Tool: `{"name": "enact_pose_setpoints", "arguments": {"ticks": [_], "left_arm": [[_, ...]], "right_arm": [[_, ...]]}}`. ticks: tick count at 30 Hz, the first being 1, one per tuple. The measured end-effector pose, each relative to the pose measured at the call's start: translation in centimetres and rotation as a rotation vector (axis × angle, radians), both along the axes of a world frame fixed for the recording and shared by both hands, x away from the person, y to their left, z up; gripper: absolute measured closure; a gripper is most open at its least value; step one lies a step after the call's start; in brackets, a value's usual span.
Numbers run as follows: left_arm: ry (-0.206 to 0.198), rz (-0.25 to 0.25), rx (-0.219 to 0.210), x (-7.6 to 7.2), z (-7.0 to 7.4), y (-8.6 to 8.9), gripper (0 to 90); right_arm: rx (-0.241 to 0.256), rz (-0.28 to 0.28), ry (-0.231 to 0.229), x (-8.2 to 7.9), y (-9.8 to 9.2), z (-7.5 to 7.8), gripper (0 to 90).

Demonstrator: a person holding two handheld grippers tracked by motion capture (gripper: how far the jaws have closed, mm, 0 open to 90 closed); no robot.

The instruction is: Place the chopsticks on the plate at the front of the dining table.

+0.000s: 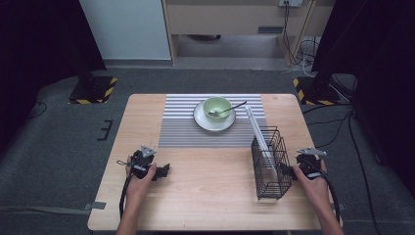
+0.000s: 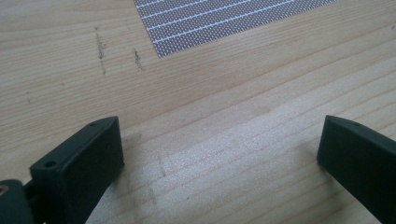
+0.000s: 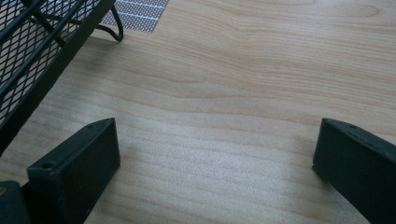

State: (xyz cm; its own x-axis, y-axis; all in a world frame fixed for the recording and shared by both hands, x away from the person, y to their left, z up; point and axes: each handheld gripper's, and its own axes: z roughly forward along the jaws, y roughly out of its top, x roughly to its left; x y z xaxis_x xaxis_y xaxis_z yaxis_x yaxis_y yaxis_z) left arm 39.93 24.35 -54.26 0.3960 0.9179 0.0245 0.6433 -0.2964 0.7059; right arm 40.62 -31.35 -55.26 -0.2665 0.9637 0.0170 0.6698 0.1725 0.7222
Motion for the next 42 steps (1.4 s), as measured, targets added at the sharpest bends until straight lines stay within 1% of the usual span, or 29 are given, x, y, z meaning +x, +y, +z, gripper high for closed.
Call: {"name": "enact_pose_setpoints", "arguments": {"ticks": [5, 8, 11, 12, 13, 14, 15, 16, 18, 19, 20, 22, 23, 24, 25, 26, 27, 28, 29, 30, 31, 32, 36, 37, 38, 39, 40, 41, 42], "left_arm": [[0.0, -0.002, 0.0, 0.0, 0.0, 0.0, 0.0], [0.0, -0.002, -0.001, 0.0, 0.0, 0.0, 0.0], [0.0, -0.003, 0.0, 0.0, 0.0, 0.0, 0.0], [0.0, -0.003, 0.0, 0.0, 0.0, 0.0, 0.0], [0.0, -0.003, 0.0, 0.0, 0.0, 0.0, 0.0], [-0.002, -0.003, 0.001, 0.0, 0.0, 0.0, 0.0], [-0.002, -0.003, 0.001, 0.0, 0.0, 0.0, 0.0], [-0.002, -0.005, 0.002, 0.0, 0.0, 0.0, 0.0], [-0.002, -0.005, 0.002, 0.0, 0.0, 0.0, 0.0], [-0.002, -0.005, 0.002, 0.0, 0.0, 0.0, 0.0], [-0.002, -0.006, 0.002, 0.0, 0.0, 0.0, 0.0], [-0.003, -0.006, 0.003, -0.1, 0.0, 0.0, 0.0], [-0.003, -0.006, 0.003, -0.1, 0.0, 0.0, 0.0], [-0.003, -0.007, 0.003, -0.1, 0.0, -0.1, 0.0], [-0.003, -0.007, 0.003, -0.1, 0.0, -0.1, 0.0], [-0.003, -0.008, 0.003, -0.1, 0.0, -0.1, 0.0], [-0.003, -0.009, 0.003, -0.1, 0.0, -0.1, 0.0], [-0.003, -0.009, 0.003, -0.1, 0.0, -0.1, 0.0], [-0.003, -0.01, 0.003, -0.1, 0.0, -0.1, 0.0], [-0.004, -0.011, 0.003, -0.1, 0.0, -0.1, 0.0], [-0.004, -0.011, 0.003, -0.1, 0.0, -0.1, 0.0], [-0.004, -0.012, 0.003, -0.1, 0.0, -0.1, 0.0], [-0.003, -0.012, 0.003, -0.1, 0.0, -0.1, 0.0], [-0.003, -0.012, 0.003, -0.1, 0.0, -0.1, 0.0], [-0.003, -0.013, 0.003, -0.1, 0.0, -0.1, 0.0], [-0.003, -0.013, 0.003, -0.1, 0.0, -0.1, 0.0], [-0.003, -0.014, 0.003, -0.1, 0.0, -0.1, 0.0], [-0.003, -0.014, 0.003, -0.1, 0.0, -0.1, 0.0], [-0.002, -0.015, 0.004, -0.2, 0.0, -0.1, 0.0]], "right_arm": [[-0.001, -0.004, -0.003, 0.0, 0.0, 0.0, 1.9], [0.005, -0.002, -0.009, -0.1, -0.2, 0.1, 5.4], [0.011, 0.004, 0.001, -0.1, -0.3, 0.3, 5.9], [0.018, 0.017, 0.003, -0.2, -0.5, 0.7, 7.0], [0.018, 0.017, 0.003, -0.2, -0.5, 0.7, 7.0], [0.018, 0.024, -0.002, -0.3, -0.7, 1.2, 7.9], [0.018, 0.024, -0.002, -0.3, -0.7, 1.2, 7.9], [0.017, 0.042, -0.009, -0.4, -1.0, 2.2, 9.6], [0.025, 0.056, -0.012, -0.4, -1.3, 3.0, 11.7], [0.025, 0.056, -0.012, -0.4, -1.3, 3.0, 11.7], [0.033, 0.075, -0.017, -0.4, -1.6, 4.1, 14.3], [0.041, 0.092, -0.022, -0.4, -1.8, 4.9, 16.6], [0.041, 0.092, -0.022, -0.4, -1.8, 4.9, 16.6], [0.044, 0.094, -0.021, -0.3, -1.8, 5.3, 17.9], [0.042, 0.113, -0.026, -0.2, -2.1, 6.4, 21.2], [0.042, 0.113, -0.026, -0.2, -2.1, 6.4, 21.2], [0.051, 0.123, -0.033, -0.1, -2.2, 7.4, 25.2], [0.051, 0.123, -0.033, -0.1, -2.2, 7.4, 25.2], [0.053, 0.143, -0.04, 0.0, -2.3, 8.6, 28.5], [0.052, 0.15, -0.044, 0.0, -2.2, 9.0, 29.7], [0.052, 0.15, -0.044, 0.0, -2.2, 9.0, 29.7], [0.053, 0.167, -0.055, 0.1, -2.2, 10.3, 32.6], [0.057, 0.204, -0.073, 0.2, -1.9, 12.2, 37.5], [0.057, 0.204, -0.073, 0.2, -1.9, 12.2, 37.5], [0.055, 0.217, -0.079, 0.3, -1.6, 13.1, 40.1], [0.055, 0.217, -0.079, 0.3, -1.6, 13.1, 40.1], [0.057, 0.23, -0.081, 0.5, -1.4, 13.9, 42.4], [0.057, 0.23, -0.081, 0.5, -1.4, 13.9, 42.4], [0.061, 0.238, -0.085, 0.7, -1.3, 14.5, 44.6]]}}
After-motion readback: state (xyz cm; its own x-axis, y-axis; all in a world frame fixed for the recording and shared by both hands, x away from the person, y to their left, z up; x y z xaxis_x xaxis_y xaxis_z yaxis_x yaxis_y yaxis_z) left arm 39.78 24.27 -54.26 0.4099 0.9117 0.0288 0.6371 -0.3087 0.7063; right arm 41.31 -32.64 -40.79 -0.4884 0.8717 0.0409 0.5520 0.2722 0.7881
